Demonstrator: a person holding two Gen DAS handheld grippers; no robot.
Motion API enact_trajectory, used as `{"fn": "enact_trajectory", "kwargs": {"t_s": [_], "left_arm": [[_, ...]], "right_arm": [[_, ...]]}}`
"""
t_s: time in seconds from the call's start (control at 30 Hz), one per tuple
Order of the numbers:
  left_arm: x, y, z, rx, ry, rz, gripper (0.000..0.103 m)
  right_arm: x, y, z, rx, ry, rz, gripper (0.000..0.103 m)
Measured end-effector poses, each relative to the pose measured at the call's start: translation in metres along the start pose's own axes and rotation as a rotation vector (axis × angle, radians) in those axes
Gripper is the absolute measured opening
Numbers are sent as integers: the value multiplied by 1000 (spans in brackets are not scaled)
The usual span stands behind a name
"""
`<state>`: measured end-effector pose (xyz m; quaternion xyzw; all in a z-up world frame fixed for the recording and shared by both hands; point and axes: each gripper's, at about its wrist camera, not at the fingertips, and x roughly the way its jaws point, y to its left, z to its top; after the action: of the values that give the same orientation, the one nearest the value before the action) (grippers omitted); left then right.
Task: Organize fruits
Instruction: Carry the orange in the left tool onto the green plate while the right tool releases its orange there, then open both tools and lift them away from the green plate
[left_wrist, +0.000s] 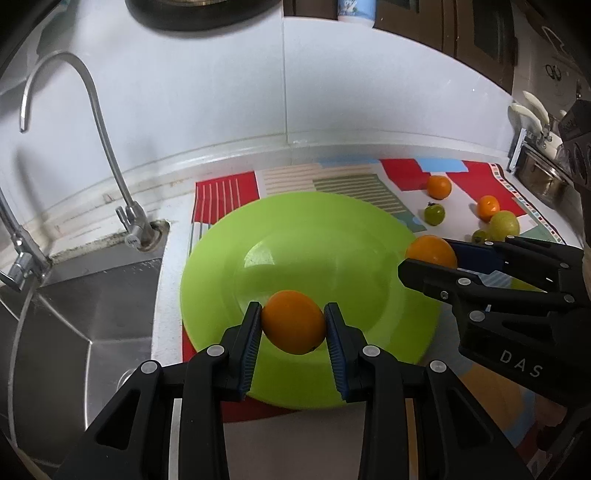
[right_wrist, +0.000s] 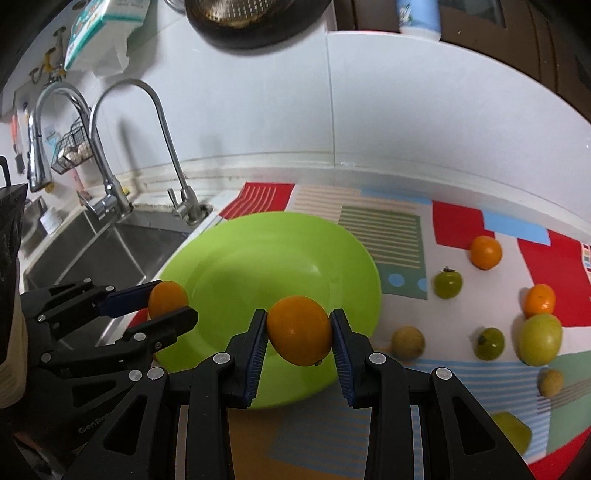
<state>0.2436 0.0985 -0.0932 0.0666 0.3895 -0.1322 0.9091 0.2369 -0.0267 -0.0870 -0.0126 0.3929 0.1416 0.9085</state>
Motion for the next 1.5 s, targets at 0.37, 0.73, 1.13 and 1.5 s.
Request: {"fn": "enact_trajectory", "kwargs": {"t_s": [0.37,0.73,1.13,1.5], "left_arm": [[25,6,-4,-19,56,-4,34],[4,10,1,-49,6,14,52],[-49,-5,3,-54,-99,48,72],[-90,-46,0,-23,-171,44,80]], "right_arm": [[32,-2,2,-17,49,16,35],[13,-4,4,-6,-2,-25,44],[-56,-4,-7,37,-98,-110,60],[-115,-27,-28,107,-177,-198,68]]}}
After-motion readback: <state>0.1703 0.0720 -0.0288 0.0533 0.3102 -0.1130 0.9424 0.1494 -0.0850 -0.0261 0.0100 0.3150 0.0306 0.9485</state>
